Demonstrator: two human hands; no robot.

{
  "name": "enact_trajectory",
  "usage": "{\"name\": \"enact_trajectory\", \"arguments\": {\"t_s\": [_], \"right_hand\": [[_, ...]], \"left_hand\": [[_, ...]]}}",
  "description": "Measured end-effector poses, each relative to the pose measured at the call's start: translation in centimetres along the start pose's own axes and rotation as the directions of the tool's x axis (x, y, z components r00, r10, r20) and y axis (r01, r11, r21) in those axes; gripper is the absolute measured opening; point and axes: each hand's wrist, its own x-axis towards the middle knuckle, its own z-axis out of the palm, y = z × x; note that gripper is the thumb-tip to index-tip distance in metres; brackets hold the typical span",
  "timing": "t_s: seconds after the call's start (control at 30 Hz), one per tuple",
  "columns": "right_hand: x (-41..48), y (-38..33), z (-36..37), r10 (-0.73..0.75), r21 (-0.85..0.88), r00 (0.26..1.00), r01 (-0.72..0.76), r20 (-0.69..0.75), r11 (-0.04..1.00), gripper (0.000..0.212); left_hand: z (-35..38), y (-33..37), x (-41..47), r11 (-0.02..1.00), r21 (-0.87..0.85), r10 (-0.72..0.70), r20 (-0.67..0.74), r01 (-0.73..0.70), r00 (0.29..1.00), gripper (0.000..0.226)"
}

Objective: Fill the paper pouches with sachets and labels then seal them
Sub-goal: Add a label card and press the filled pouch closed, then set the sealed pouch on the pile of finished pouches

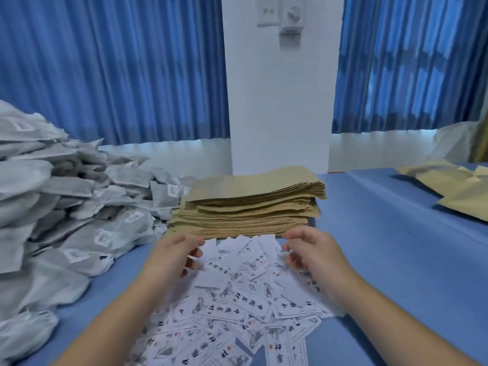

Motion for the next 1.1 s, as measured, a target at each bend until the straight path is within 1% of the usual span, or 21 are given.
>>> {"name": "enact_trajectory", "arguments": {"t_s": [0.03, 0.1, 0.17, 0.2, 0.23, 0.3, 0.37, 0.43, 0.47, 0.5, 0.57, 0.63, 0.67, 0.7, 0.73, 0.8, 0.87, 0.93, 1.0, 1.1], "right_hand": [[0.0, 0.1, 0.9, -0.049, -0.094, 0.999, 0.049, -0.007, 0.994, 0.022], [0.7, -0.2, 2.4, -0.159, -0.248, 0.987, 0.153, -0.003, 0.957, 0.027], [2.0, -0.6, 4.0, -0.233, -0.392, 0.972, 0.220, 0.014, 0.894, 0.026], [2.9, -0.7, 4.8, -0.260, -0.482, 0.965, 0.248, 0.042, 0.841, 0.025], [3.9, -0.7, 5.7, -0.281, -0.585, 0.956, 0.276, 0.084, 0.763, 0.028], [6.2, -0.8, 7.3, -0.311, -0.762, 0.932, 0.338, 0.187, 0.552, 0.042], [8.4, -1.5, 8.6, -0.344, -0.857, 0.897, 0.392, 0.276, 0.335, 0.045], [10.5, -2.4, 9.4, -0.368, -0.912, 0.873, 0.388, 0.319, 0.129, 0.047], [11.5, -2.9, 9.7, -0.353, -0.928, 0.878, 0.366, 0.322, 0.065, 0.051], [12.5, -3.3, 9.9, -0.316, -0.939, 0.895, 0.342, 0.315, 0.035, 0.057], [14.2, -3.7, 10.1, -0.186, -0.956, 0.940, 0.292, 0.286, 0.006, 0.070], [15.3, -3.6, 10.2, -0.079, -0.970, 0.968, 0.235, 0.240, -0.064, 0.071], [15.5, -3.4, 10.3, -0.066, -0.973, 0.974, 0.207, 0.215, -0.104, 0.067], [15.6, -3.0, 10.4, -0.086, -0.971, 0.976, 0.187, 0.200, -0.147, 0.059], [15.5, -2.7, 10.5, -0.138, -0.965, 0.969, 0.178, 0.206, -0.193, 0.050], [15.1, -2.2, 10.6, -0.271, -0.945, 0.928, 0.179, 0.255, -0.275, 0.037], [14.8, -2.0, 10.4, -0.360, -0.935, 0.886, 0.188, 0.293, -0.299, 0.028], [14.6, -2.1, 9.9, -0.407, -0.948, 0.867, 0.195, 0.287, -0.253, 0.021], [14.3, -2.5, 9.3, -0.449, -0.965, 0.854, 0.220, 0.262, -0.145, 0.021], [13.3, -3.5, 7.9, -0.542, -0.954, 0.814, 0.290, 0.206, 0.072, 0.030]], "left_hand": [[-0.9, -1.0, 0.6, 0.999, 0.034, 0.021, -0.043, -0.019, 0.999, 0.015], [-1.8, -2.6, 1.6, 0.993, 0.097, 0.080, -0.080, -0.072, 0.994, 0.021], [-1.9, -3.4, 2.5, 0.967, 0.211, 0.161, -0.071, -0.143, 0.984, 0.024], [-1.9, -3.7, 2.8, 0.941, 0.290, 0.197, -0.057, -0.172, 0.979, 0.025], [-1.8, -3.8, 3.0, 0.915, 0.358, 0.216, -0.042, -0.187, 0.975, 0.025], [-1.8, -4.3, 3.0, 0.878, 0.440, 0.210, -0.005, -0.186, 0.978, 0.024], [-1.7, -4.6, 3.0, 0.868, 0.459, 0.200, 0.019, -0.186, 0.980, 0.022], [-1.6, -4.6, 3.0, 0.874, 0.451, 0.192, 0.017, -0.179, 0.981, 0.021], [-1.6, -4.5, 3.0, 0.875, 0.451, 0.188, 0.017, -0.175, 0.982, 0.020], [-1.6, -4.5, 3.1, 0.875, 0.452, 0.183, 0.020, -0.172, 0.983, 0.020], [-1.6, -4.4, 3.2, 0.878, 0.451, 0.166, 0.028, -0.161, 0.986, 0.020], [-1.6, -4.4, 3.1, 0.877, 0.457, 0.150, 0.031, -0.148, 0.988, 0.020], [-1.7, -4.3, 3.1, 0.878, 0.457, 0.147, 0.030, -0.145, 0.989, 0.020], [-1.7, -4.3, 3.1, 0.879, 0.454, 0.147, 0.030, -0.145, 0.989, 0.020], [-1.7, -4.3, 3.1, 0.881, 0.451, 0.148, 0.030, -0.146, 0.988, 0.021], [-1.8, -4.3, 3.1, 0.882, 0.447, 0.152, 0.032, -0.151, 0.988, 0.022], [-1.8, -4.3, 3.2, 0.884, 0.442, 0.153, 0.035, -0.153, 0.988, 0.022], [-1.8, -4.2, 3.1, 0.883, 0.442, 0.156, 0.042, -0.158, 0.987, 0.022], [-1.8, -4.2, 3.1, 0.885, 0.437, 0.157, 0.045, -0.161, 0.987, 0.021], [-1.8, -4.3, 3.0, 0.900, 0.408, 0.154, 0.037, -0.155, 0.987, 0.020]]}}
